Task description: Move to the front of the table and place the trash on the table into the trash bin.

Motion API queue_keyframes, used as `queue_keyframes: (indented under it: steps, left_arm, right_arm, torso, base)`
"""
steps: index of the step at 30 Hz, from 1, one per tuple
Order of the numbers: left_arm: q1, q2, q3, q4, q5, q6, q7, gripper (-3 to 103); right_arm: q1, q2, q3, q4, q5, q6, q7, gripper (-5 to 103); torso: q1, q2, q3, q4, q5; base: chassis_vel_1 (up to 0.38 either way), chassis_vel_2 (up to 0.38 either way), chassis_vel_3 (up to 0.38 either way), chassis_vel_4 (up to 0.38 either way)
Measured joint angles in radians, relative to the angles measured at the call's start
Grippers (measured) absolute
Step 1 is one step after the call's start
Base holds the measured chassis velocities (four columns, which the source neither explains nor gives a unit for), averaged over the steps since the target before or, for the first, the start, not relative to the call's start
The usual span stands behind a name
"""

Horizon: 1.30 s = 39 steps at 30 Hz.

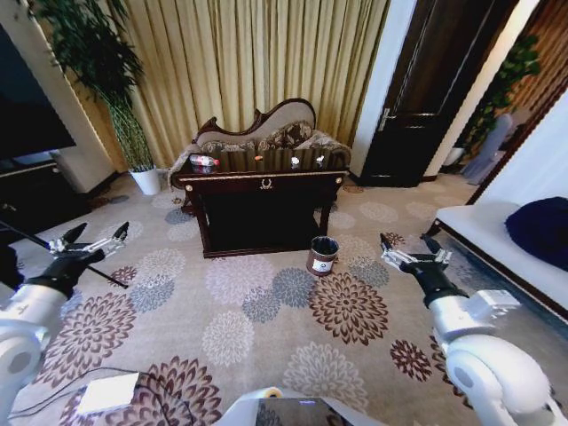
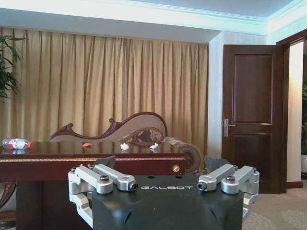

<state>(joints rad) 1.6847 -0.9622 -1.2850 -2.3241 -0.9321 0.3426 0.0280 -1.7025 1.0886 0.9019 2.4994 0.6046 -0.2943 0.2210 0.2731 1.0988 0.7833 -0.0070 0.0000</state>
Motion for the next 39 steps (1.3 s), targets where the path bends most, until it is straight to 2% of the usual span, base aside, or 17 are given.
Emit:
queue_keyframes:
  steps: [7,13,25,30,39]
  left_arm:
    - [-0.004,0.000,0.001,-0.005,0.002,0.002,-0.004,100]
    - [-0.004,0.002,0.002,-0.022,0.000,0.017,-0.047,100]
    - [-0.020,0.006,0.028,-0.036,0.004,0.033,-0.050,100]
    - [-0.021,0.003,0.033,-0.037,0.010,0.035,-0.049,100]
    - [-0.021,-0.002,0.036,-0.033,0.016,0.032,-0.047,100]
  right_arm:
    - [-0.001,-0.003,0.001,0.001,0.000,0.000,0.001,100]
    - [0.001,0.001,-0.001,0.001,-0.009,-0.001,0.026,100]
    - [0.003,0.012,-0.018,0.001,-0.068,0.033,-0.004,100]
    - [0.003,0.016,-0.025,0.001,-0.073,-0.012,-0.001,100]
    - [0.001,0.020,-0.031,0.001,-0.069,-0.005,-0.002,100]
  torso:
    - [0.000,0.000,0.000,0.0000,0.0000]
    - [0.000,0.000,0.000,0.0000,0.0000]
    - [0.000,0.000,0.000,-0.0001,0.0000]
    - [0.000,0.000,0.000,-0.0001,0.0000]
    - [0.000,0.000,0.000,0.0000,0.0000]
  base:
    - [0.000,0.000,0.000,0.000]
    - [0.000,0.000,0.000,0.000]
    - [0.000,0.000,0.000,0.000]
    - [0.000,0.000,0.000,0.000]
    - [0.000,0.000,0.000,0.000]
